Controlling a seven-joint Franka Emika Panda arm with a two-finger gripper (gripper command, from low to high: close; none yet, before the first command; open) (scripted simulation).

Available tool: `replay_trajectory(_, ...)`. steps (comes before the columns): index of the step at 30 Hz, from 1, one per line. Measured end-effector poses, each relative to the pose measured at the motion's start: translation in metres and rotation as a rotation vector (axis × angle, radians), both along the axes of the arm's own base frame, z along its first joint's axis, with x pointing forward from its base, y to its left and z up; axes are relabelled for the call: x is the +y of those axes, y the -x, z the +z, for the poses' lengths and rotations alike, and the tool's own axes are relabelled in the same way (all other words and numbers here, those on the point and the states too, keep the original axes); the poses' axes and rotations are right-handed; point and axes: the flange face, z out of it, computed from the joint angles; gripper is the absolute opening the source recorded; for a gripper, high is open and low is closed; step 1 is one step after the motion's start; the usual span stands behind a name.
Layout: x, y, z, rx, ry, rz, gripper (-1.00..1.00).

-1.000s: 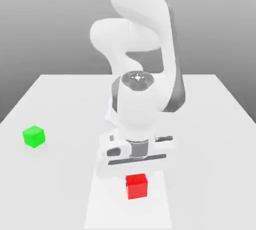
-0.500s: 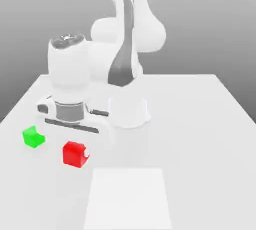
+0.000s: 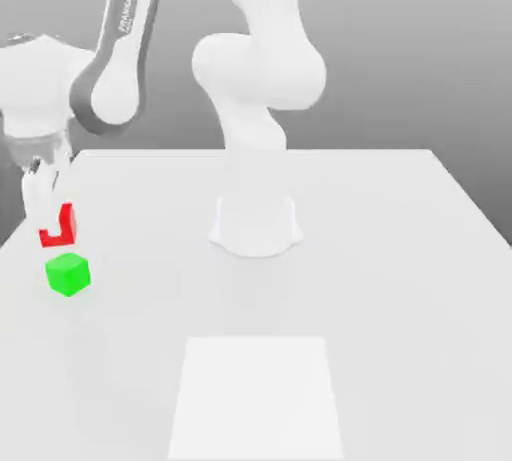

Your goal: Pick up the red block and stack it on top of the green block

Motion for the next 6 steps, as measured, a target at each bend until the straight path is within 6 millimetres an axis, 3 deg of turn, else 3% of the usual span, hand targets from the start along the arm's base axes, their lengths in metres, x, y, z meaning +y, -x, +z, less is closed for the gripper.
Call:
replay_trajectory(3,0.001,0.002,-0.020,0.008,0.006,-0.003,-1.00)
replay_trajectory(4,0.001,0.004,-0.027,0.012,0.009,-0.005,1.00)
replay_trajectory(6,0.001,0.004,-0.027,0.012,0.009,-0.005,1.00)
